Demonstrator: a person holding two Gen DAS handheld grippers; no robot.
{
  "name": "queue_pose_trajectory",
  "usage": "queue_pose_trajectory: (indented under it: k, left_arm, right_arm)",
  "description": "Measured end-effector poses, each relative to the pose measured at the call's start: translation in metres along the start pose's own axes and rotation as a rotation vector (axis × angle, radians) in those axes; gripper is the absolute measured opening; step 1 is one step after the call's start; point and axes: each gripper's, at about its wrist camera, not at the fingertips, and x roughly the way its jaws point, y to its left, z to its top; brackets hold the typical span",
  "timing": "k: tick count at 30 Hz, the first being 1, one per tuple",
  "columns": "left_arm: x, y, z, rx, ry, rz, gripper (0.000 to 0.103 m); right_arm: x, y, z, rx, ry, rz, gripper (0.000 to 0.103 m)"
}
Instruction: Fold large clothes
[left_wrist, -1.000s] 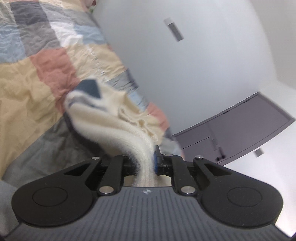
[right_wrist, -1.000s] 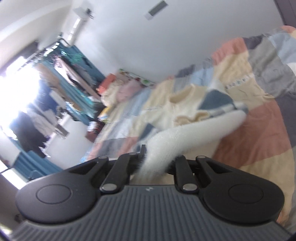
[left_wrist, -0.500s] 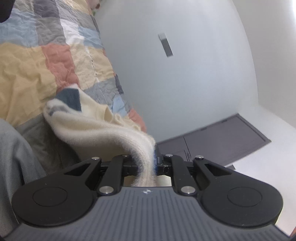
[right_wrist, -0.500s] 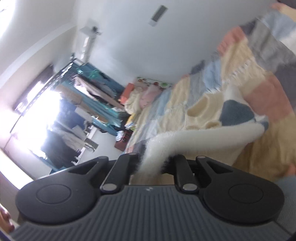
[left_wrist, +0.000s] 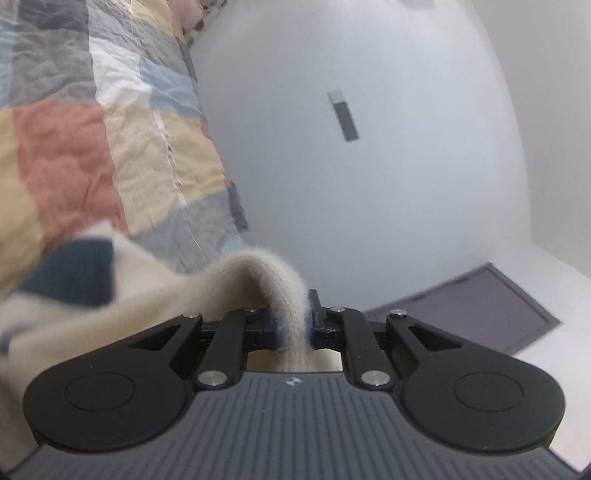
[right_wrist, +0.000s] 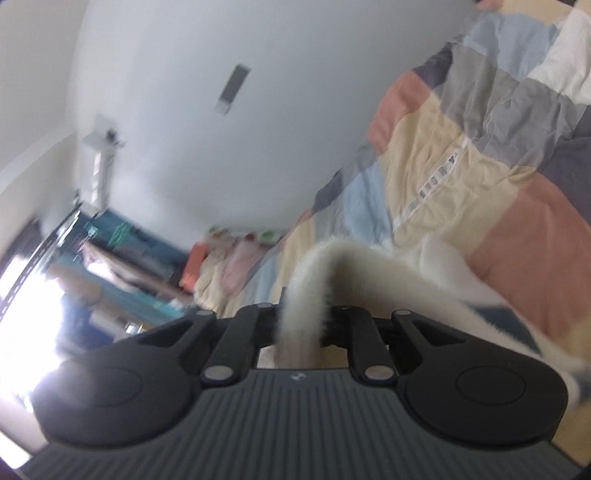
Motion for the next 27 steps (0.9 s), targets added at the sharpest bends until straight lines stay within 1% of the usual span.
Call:
queue_pose_trajectory:
  k: [2, 4, 6, 7, 9, 10, 12, 14, 17, 18, 21, 23, 24, 26, 27]
  left_arm:
    - [0.033, 0.007, 0.011, 0.033, -0.010, 0.052, 0.014]
    - [0.066, 0.014, 0.019, 0.098, -0.010, 0.098, 0.014]
    - [0.094, 0.028, 0.024, 0.131, -0.001, 0.110, 0.015]
    - [0.106, 0.037, 0.027, 0.127, 0.003, 0.105, 0.015]
    - [0.125, 0.060, 0.030, 0.099, 0.009, 0.093, 0.015]
    - [0.131, 0.071, 0.031, 0.101, 0.007, 0.095, 0.015]
    - [0.145, 0.092, 0.034, 0.093, 0.016, 0.117, 0.015]
    - [0.162, 0.114, 0.040, 0.061, 0.035, 0.138, 0.015]
    - [0.183, 0.139, 0.044, 0.025, 0.049, 0.165, 0.015]
    - [0.187, 0.146, 0.044, 0.009, 0.052, 0.170, 0.015]
    - [0.196, 0.171, 0.045, -0.094, 0.075, 0.171, 0.015]
    - [0.199, 0.182, 0.046, -0.134, 0.084, 0.169, 0.015]
    - [0.199, 0.183, 0.046, -0.139, 0.086, 0.166, 0.015]
    - [0.197, 0.179, 0.045, -0.122, 0.085, 0.165, 0.015]
    - [0.196, 0.176, 0.044, -0.109, 0.088, 0.164, 0.019]
  right_arm:
    - [0.028, -0.008, 0.007, 0.006, 0.002, -0.028, 0.014]
    - [0.054, -0.015, 0.015, 0.001, 0.019, -0.068, 0.015]
    - [0.076, -0.024, 0.020, -0.006, 0.036, -0.096, 0.015]
    - [0.085, -0.028, 0.021, -0.020, 0.040, -0.116, 0.015]
    - [0.102, -0.039, 0.022, -0.035, 0.047, -0.130, 0.015]
    - [0.110, -0.046, 0.022, -0.032, 0.051, -0.127, 0.015]
    - [0.125, -0.059, 0.020, -0.024, 0.065, -0.127, 0.015]
    - [0.139, -0.070, 0.017, -0.015, 0.081, -0.160, 0.015]
    - [0.158, -0.081, 0.018, -0.015, 0.097, -0.171, 0.015]
    - [0.163, -0.082, 0.018, -0.026, 0.101, -0.173, 0.015]
    - [0.173, -0.084, 0.015, -0.066, 0.113, -0.181, 0.015]
    - [0.176, -0.082, 0.012, -0.099, 0.120, -0.185, 0.015]
    - [0.177, -0.081, 0.011, -0.111, 0.123, -0.188, 0.015]
    - [0.176, -0.078, 0.011, -0.126, 0.128, -0.188, 0.016]
    - [0.175, -0.077, 0.011, -0.128, 0.134, -0.183, 0.018]
